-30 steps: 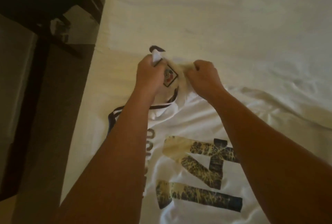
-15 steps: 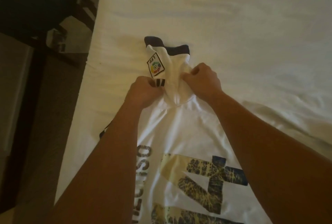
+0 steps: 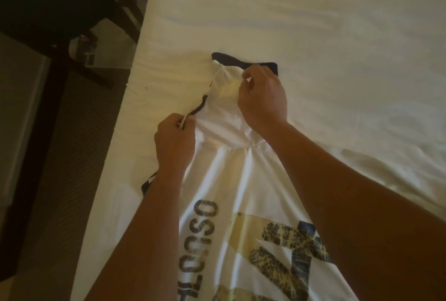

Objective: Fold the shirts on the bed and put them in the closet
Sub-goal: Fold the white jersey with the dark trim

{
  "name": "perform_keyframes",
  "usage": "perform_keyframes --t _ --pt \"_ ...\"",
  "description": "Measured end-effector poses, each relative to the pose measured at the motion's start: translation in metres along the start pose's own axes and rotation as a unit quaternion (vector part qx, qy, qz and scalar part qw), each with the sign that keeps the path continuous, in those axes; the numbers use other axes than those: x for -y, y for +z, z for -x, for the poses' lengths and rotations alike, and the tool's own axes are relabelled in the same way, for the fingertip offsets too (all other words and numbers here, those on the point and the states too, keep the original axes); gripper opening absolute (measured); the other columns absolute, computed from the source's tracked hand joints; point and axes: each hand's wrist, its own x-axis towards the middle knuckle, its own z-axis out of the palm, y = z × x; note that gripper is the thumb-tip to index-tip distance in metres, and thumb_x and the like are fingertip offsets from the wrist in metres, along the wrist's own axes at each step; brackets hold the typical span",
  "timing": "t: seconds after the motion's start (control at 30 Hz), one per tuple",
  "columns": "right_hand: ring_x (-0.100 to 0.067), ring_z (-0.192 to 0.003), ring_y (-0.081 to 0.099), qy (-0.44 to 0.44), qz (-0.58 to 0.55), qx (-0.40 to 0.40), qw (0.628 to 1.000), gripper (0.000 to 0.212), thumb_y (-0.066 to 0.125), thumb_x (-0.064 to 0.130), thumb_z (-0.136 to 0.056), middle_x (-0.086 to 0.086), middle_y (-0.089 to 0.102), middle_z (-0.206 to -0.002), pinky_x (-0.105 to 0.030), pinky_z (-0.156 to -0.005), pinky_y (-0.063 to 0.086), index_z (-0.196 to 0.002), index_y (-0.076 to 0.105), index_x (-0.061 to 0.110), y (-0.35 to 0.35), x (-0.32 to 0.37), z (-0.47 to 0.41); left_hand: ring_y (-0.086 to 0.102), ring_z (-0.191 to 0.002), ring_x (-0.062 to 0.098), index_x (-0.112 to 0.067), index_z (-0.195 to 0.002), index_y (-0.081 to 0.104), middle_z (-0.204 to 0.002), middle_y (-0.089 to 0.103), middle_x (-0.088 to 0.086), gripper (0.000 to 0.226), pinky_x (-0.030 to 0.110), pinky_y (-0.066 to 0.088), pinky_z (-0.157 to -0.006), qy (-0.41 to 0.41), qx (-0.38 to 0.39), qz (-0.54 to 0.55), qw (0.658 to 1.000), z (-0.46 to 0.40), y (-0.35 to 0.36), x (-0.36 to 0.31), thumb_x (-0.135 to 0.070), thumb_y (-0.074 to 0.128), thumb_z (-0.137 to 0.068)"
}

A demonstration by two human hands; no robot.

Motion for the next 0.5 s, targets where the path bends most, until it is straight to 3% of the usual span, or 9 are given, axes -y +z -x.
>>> perform_keyframes --t 0.07,0.17,0.2,0.27,0.37,0.43,0.5 --pt "-0.026 -0.100 0.062 -0.016 -0.005 0.051 0.999 0.032 0.044 0.011 -0.097 -0.003 0.067 -0.117 -0.041 -0.079 0.053 -0.124 0.060 0.016 0.008 0.014 -0.013 0.054 -0.067 0.020 -0.021 -0.070 0.058 -0.064 0.054 -0.002 0.031 0.030 0.035 -0.060 -0.006 0.027 0.022 0.999 -0.002 -0.006 0.001 -0.033 0.059 -0.099" --pt "-0.025 -0.095 0.064 -0.054 0.046 0.184 0.980 0.053 0.042 0.015 -0.099 -0.001 0.065 -0.117 -0.043 -0.076 0.057 -0.149 0.038 0.032 0.018 0.033 -0.029 0.053 -0.062 0.020 -0.018 -0.069 0.056 -0.062 0.053 -0.003 0.034 0.031 0.036 -0.057 0.004 0.097 -0.005 0.995 0.000 -0.014 0.005 -0.041 0.067 -0.093" --pt "-0.026 -0.089 0.064 -0.063 0.091 0.232 0.966 0.059 0.043 0.014 -0.097 -0.001 0.064 -0.111 -0.042 -0.074 0.057 -0.151 0.034 0.035 0.020 0.038 -0.033 0.050 -0.058 0.019 -0.016 -0.068 0.053 -0.060 0.050 -0.003 0.037 0.030 0.035 -0.056 0.009 0.116 -0.015 0.993 0.000 -0.016 0.007 -0.040 0.070 -0.090" --pt "-0.030 -0.089 0.064 -0.066 0.159 0.275 0.946 0.050 0.045 0.009 -0.093 -0.002 0.064 -0.106 -0.040 -0.074 0.054 -0.138 0.050 0.031 0.025 0.040 -0.040 0.040 -0.053 0.018 -0.014 -0.067 0.044 -0.057 0.041 -0.001 0.041 0.029 0.032 -0.055 0.017 0.138 -0.031 0.990 0.000 -0.022 0.010 -0.034 0.072 -0.089" --pt "-0.029 -0.090 0.061 -0.003 0.138 0.196 0.971 0.026 0.045 0.008 -0.092 -0.004 0.064 -0.101 -0.037 -0.072 0.050 -0.111 0.061 0.017 0.031 0.041 -0.051 0.034 -0.051 0.016 -0.014 -0.064 0.039 -0.057 0.037 0.000 0.042 0.028 0.028 -0.053 0.003 0.106 0.002 0.994 -0.004 -0.026 0.012 -0.024 0.068 -0.092" --pt "-0.023 -0.088 0.058 0.073 0.025 0.117 0.990 0.025 0.044 0.008 -0.094 -0.002 0.063 -0.100 -0.035 -0.073 0.049 -0.111 0.061 0.013 0.037 0.039 -0.060 0.043 -0.056 0.017 -0.017 -0.064 0.043 -0.061 0.043 -0.003 0.038 0.029 0.031 -0.054 -0.001 0.030 0.009 1.000 -0.008 -0.024 0.014 -0.024 0.065 -0.095" --pt "-0.016 -0.095 0.058 0.102 -0.106 0.105 0.983 0.034 0.045 0.005 -0.095 0.002 0.062 -0.108 -0.031 -0.082 0.050 -0.124 0.059 0.015 0.038 0.035 -0.064 0.058 -0.077 0.020 -0.021 -0.081 0.056 -0.079 0.056 -0.005 0.018 0.032 0.042 -0.063 0.018 -0.048 -0.030 0.998 -0.005 -0.020 0.012 -0.025 0.061 -0.098"
